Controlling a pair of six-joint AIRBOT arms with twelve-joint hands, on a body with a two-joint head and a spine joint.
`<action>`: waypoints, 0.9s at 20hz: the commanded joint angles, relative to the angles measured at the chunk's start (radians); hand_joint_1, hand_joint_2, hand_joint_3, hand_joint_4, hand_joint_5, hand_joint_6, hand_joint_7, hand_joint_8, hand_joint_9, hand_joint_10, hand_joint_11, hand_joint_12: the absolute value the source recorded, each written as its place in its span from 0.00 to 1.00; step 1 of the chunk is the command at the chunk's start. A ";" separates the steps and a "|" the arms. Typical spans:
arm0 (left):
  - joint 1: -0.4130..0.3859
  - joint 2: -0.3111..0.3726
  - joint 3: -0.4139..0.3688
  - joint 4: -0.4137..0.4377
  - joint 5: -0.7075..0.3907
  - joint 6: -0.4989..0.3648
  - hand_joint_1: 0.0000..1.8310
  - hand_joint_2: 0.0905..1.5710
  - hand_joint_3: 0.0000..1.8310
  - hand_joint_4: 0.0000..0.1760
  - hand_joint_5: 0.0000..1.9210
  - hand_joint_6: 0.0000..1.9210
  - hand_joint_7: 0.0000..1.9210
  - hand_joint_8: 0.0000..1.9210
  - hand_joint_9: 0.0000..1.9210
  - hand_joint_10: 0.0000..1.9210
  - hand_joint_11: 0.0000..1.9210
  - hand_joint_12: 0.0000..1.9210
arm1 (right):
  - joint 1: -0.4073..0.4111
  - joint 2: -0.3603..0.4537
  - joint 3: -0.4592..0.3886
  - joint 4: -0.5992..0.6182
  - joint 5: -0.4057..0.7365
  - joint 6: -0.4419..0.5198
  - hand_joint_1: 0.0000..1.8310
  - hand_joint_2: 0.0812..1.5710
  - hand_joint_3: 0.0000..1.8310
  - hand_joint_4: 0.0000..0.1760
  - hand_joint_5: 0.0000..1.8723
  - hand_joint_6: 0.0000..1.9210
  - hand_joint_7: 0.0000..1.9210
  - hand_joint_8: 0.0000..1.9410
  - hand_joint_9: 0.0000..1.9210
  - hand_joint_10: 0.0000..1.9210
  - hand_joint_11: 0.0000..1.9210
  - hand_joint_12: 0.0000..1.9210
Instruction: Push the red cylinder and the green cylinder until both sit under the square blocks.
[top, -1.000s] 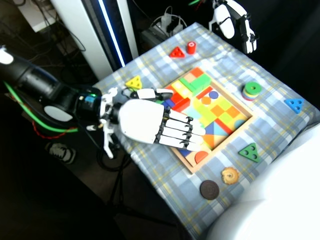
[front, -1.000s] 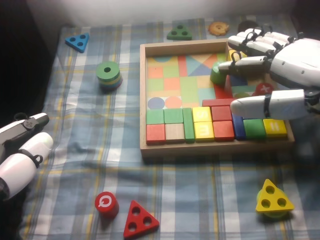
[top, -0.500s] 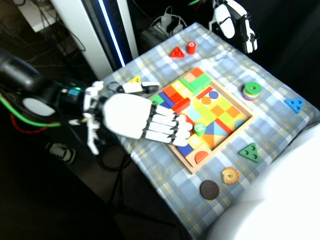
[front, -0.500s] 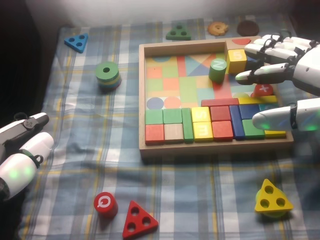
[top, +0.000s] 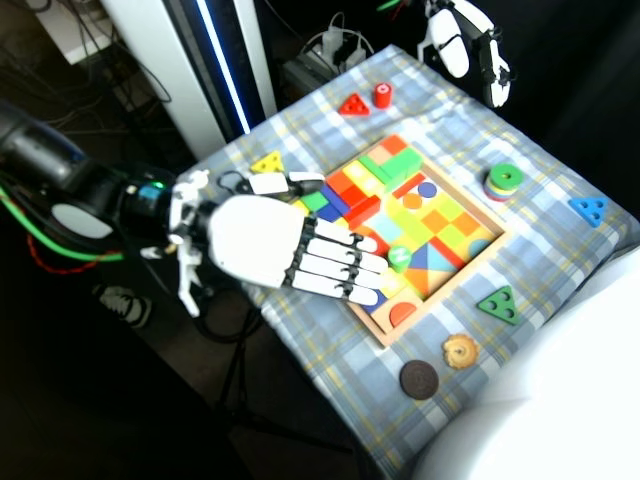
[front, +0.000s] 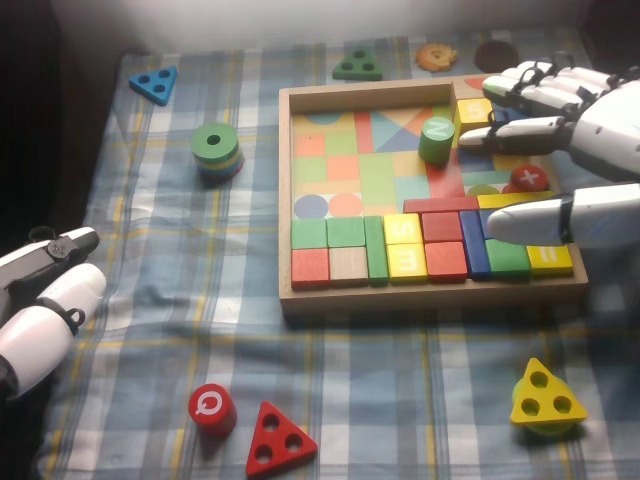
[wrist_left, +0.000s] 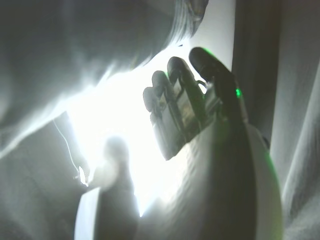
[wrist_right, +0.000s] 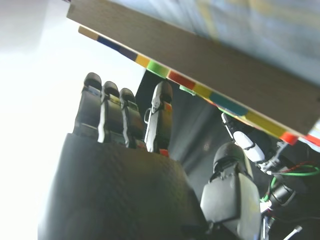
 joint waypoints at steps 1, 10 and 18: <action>-0.002 0.001 0.006 0.035 -0.112 -0.011 0.19 0.85 0.00 0.00 0.31 0.00 0.30 0.00 0.23 0.01 0.00 0.33 | 0.023 -0.005 0.009 0.018 0.127 0.001 0.00 0.58 0.00 0.56 0.21 0.00 0.01 0.00 0.00 0.00 0.00 0.00; -0.002 0.000 0.007 0.035 -0.109 -0.011 0.22 0.85 0.00 0.03 0.30 0.00 0.30 0.00 0.23 0.01 0.00 0.29 | 0.068 -0.090 0.093 0.020 0.100 0.001 0.00 0.64 0.02 0.50 0.23 0.01 0.01 0.00 0.00 0.00 0.00 0.00; -0.002 0.001 0.006 0.036 -0.109 -0.012 0.19 0.85 0.00 0.03 0.31 0.00 0.30 0.00 0.23 0.01 0.00 0.27 | 0.071 -0.108 0.106 -0.007 0.049 0.002 0.00 0.64 0.00 0.50 0.24 0.00 0.02 0.00 0.00 0.00 0.00 0.00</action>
